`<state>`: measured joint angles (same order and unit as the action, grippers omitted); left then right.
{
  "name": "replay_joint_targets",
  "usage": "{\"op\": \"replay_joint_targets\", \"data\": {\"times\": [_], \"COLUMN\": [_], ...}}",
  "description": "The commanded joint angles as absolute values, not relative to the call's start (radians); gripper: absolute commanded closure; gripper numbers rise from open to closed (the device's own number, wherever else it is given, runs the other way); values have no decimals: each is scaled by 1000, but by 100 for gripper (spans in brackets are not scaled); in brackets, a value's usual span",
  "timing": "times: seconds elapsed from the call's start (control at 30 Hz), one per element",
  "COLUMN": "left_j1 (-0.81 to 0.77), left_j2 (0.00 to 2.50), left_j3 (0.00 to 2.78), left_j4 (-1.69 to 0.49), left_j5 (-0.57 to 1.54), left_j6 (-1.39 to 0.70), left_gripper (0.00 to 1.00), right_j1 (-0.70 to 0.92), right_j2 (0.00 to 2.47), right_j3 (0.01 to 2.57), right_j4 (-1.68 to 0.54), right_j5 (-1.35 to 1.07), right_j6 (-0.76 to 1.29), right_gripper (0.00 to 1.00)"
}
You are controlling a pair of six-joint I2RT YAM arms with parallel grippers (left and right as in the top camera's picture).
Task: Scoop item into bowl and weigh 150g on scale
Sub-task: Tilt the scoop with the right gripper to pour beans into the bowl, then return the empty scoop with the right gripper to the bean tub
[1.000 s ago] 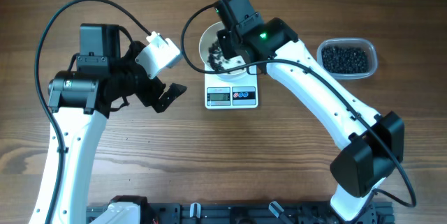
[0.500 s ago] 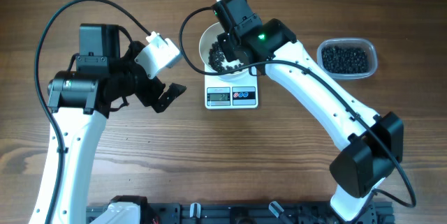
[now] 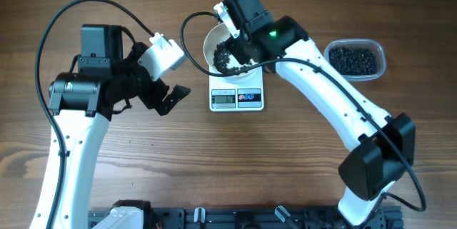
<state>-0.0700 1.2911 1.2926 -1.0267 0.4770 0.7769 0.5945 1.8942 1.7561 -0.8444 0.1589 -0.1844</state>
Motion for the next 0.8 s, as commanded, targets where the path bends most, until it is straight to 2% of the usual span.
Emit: {"op": "replay_joint_targets", "data": {"times": [0.0,0.13,0.4,0.63,0.77], "left_j1": [-68,-68,-68,-68,-68], "left_j2": [1296,1296,1296,1296,1296], "left_j3": [1282,1282,1282,1282,1282], "left_j4": [-1021,-1021,-1021,-1021,-1021], "left_j5": [482,482,481,482,482], "left_j6": [771,771,771,771,771], "left_gripper": [0,0,0,0,0], "right_j1": [549,482,365,118,47], "right_j2": [1858,1839,1708,1622,1659], "right_j3": [1783,1783,1783,1780,1772], "right_j4": [-851,-883,-965,-1137,-1198], "right_j5": [-26,-199,-236,7,120], "right_j6": [-145,3,56,26,25], "right_gripper": [96,96,96,96,96]}}
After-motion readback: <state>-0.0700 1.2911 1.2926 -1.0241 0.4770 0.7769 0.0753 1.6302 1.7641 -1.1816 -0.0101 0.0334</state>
